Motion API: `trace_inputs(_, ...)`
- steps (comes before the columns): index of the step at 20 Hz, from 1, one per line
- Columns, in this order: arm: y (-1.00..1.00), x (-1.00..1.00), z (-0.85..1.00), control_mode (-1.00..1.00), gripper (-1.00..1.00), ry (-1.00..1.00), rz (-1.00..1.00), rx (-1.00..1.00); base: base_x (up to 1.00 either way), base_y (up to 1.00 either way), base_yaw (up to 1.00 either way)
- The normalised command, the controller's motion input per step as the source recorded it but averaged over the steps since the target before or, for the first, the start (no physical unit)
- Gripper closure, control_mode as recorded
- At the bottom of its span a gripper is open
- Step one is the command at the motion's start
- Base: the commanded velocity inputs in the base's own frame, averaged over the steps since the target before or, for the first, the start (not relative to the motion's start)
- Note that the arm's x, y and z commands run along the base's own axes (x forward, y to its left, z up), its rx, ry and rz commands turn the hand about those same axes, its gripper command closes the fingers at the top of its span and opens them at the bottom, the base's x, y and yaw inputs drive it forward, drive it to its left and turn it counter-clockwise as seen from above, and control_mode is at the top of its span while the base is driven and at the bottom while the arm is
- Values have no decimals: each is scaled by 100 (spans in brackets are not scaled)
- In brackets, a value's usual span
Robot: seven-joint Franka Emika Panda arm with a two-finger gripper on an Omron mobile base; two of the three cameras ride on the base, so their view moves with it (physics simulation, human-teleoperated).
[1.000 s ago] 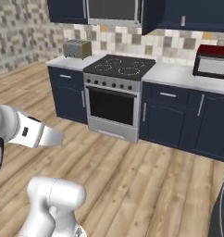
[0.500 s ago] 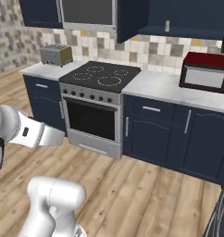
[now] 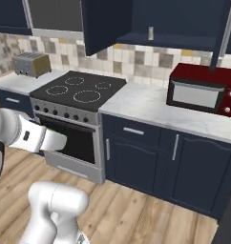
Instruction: Get the candle and the beer from the cabinet and move them to the dining counter.
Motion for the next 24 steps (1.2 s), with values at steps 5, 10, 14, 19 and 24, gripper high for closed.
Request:
trace_inputs(5, 0, 0, 0, 100, -100, 0, 0, 0, 100, -56, 0)
trace_inputs(10, 0, 0, 0, 100, -100, 0, 0, 0, 100, -45, 0)
trace_inputs(14, 0, 0, 0, 100, -100, 0, 0, 0, 100, -39, 0)
trace_inputs(19, 0, 0, 0, 100, -100, 0, 0, 0, 100, -37, 0)
trace_inputs(24, 0, 0, 0, 100, -100, 0, 0, 0, 100, -32, 0)
